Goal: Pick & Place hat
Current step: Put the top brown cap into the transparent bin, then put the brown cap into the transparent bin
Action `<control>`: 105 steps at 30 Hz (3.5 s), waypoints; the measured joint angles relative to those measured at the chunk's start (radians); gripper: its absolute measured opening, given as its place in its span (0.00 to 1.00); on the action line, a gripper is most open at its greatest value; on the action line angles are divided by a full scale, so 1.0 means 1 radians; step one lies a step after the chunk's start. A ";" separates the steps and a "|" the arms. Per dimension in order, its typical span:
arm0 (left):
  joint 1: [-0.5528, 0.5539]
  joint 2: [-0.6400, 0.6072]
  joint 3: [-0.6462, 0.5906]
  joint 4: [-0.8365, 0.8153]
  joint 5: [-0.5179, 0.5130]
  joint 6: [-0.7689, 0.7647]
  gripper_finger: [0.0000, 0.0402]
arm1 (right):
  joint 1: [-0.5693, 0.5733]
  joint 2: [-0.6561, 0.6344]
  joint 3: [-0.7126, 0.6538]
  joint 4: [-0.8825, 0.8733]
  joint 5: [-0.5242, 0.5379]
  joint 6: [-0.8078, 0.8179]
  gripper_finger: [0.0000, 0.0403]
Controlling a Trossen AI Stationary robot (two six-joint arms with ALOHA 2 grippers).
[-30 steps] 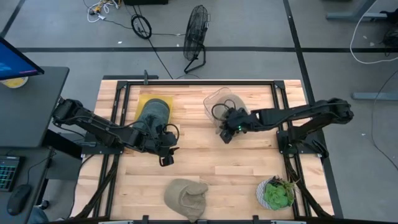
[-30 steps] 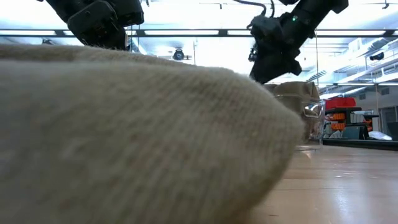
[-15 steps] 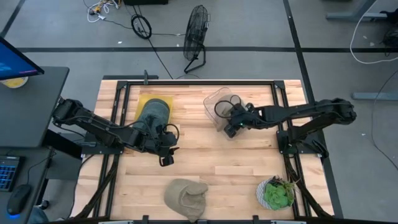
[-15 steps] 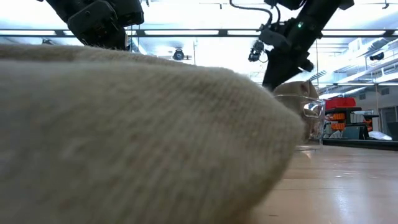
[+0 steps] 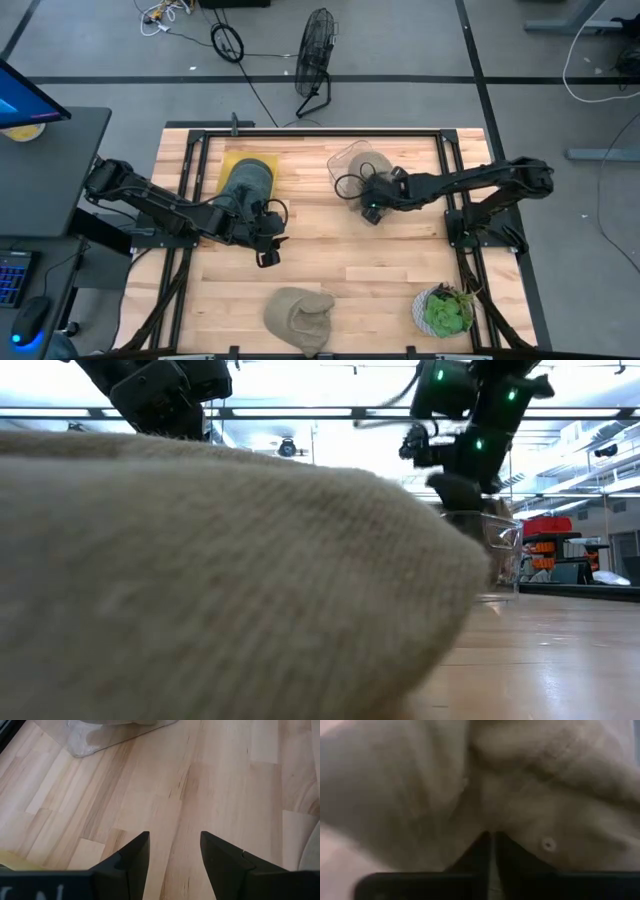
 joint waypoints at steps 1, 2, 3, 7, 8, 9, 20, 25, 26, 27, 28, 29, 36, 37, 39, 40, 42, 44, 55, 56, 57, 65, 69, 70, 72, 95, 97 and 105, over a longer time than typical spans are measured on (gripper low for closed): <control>0.000 0.000 0.000 0.002 0.000 0.000 0.45 | -0.008 0.015 0.000 -0.022 0.016 -0.001 0.06; 0.000 0.000 0.000 0.003 0.000 0.000 0.45 | -0.016 0.028 0.000 -0.031 0.019 -0.009 0.03; 0.000 0.000 0.000 0.003 0.000 0.000 0.45 | -0.023 0.042 0.000 -0.035 0.015 -0.019 0.02; 0.000 0.000 0.000 0.006 0.000 0.000 0.45 | -0.065 0.090 0.001 -0.007 -0.062 -0.040 0.03; 0.000 0.000 0.000 0.007 0.000 0.000 0.45 | -0.080 0.098 0.002 0.001 -0.104 -0.048 0.02; 0.000 0.000 0.000 0.006 0.000 0.001 0.45 | -0.096 0.108 0.003 0.008 -0.148 -0.051 0.01; 0.000 0.000 0.000 0.006 0.000 0.001 0.45 | -0.232 0.123 0.008 -0.007 -0.401 -0.086 0.01; 0.000 0.000 0.000 0.005 0.000 0.003 0.45 | -0.231 0.036 0.118 -0.154 -0.419 -0.141 0.01; 0.000 0.000 0.000 0.006 0.000 0.003 0.45 | -0.231 0.024 0.144 -0.199 -0.421 -0.158 0.01; 0.000 0.000 0.000 0.006 0.000 0.003 0.45 | -0.231 0.011 0.169 -0.242 -0.423 -0.172 0.01; 0.000 0.000 0.000 0.006 0.000 0.003 0.45 | -0.232 -0.001 0.196 -0.272 -0.420 -0.182 0.01; 0.000 0.000 0.000 0.006 0.000 0.003 0.45 | -0.232 -0.015 0.224 -0.280 -0.407 -0.195 0.01; 0.000 0.000 0.000 0.006 0.000 0.003 0.45 | -0.255 -0.023 0.249 -0.139 -0.103 -0.273 0.01; 0.000 0.000 0.000 0.006 0.000 0.001 0.45 | -0.265 -0.011 0.238 -0.130 -0.107 -0.277 0.01; 0.000 0.000 0.000 0.006 0.000 0.001 0.45 | -0.283 0.021 0.212 -0.118 -0.112 -0.264 0.01; 0.000 0.000 0.000 0.006 0.000 0.001 0.45 | -0.293 0.035 0.199 -0.120 -0.117 -0.254 0.01; 0.000 0.000 0.000 0.006 0.000 0.002 0.45 | -0.311 0.065 0.172 -0.110 -0.139 -0.230 0.01; 0.000 0.000 0.000 0.006 0.000 0.001 0.45 | -0.326 0.099 0.145 -0.106 -0.186 -0.214 0.01; 0.000 0.000 0.000 0.006 0.000 0.002 0.45 | -0.334 0.195 0.148 -0.095 -0.236 -0.290 0.00; 0.000 0.000 0.000 0.006 0.000 0.001 0.45 | -0.329 0.186 0.173 -0.129 -0.236 -0.285 0.00; 0.000 0.000 0.000 0.006 0.000 0.002 0.45 | -0.322 0.173 0.201 -0.160 -0.236 -0.284 0.00; 0.000 0.000 0.000 0.017 0.000 0.001 0.45 | -0.169 0.071 0.424 -0.297 -0.233 -0.323 0.00; 0.000 0.000 0.000 0.080 0.008 0.000 0.45 | -0.061 0.039 0.434 -0.150 -0.250 -0.387 0.00; 0.000 0.000 0.000 0.100 0.018 0.000 0.45 | -0.039 0.038 0.434 -0.119 -0.259 -0.401 0.00; 0.000 0.000 0.000 0.128 0.040 0.000 0.45 | 0.005 0.041 0.434 -0.075 -0.294 -0.443 0.01; -0.100 0.000 0.059 0.120 0.204 -0.158 0.45 | 0.354 0.336 0.433 0.347 -0.509 -0.684 0.47; -0.131 0.000 0.085 0.119 0.210 -0.163 0.45 | 0.360 0.353 0.433 0.370 -0.548 -0.677 0.49; -0.250 0.000 0.119 0.118 0.220 -0.215 0.45 | 0.346 0.361 0.433 0.360 -0.641 -0.681 0.49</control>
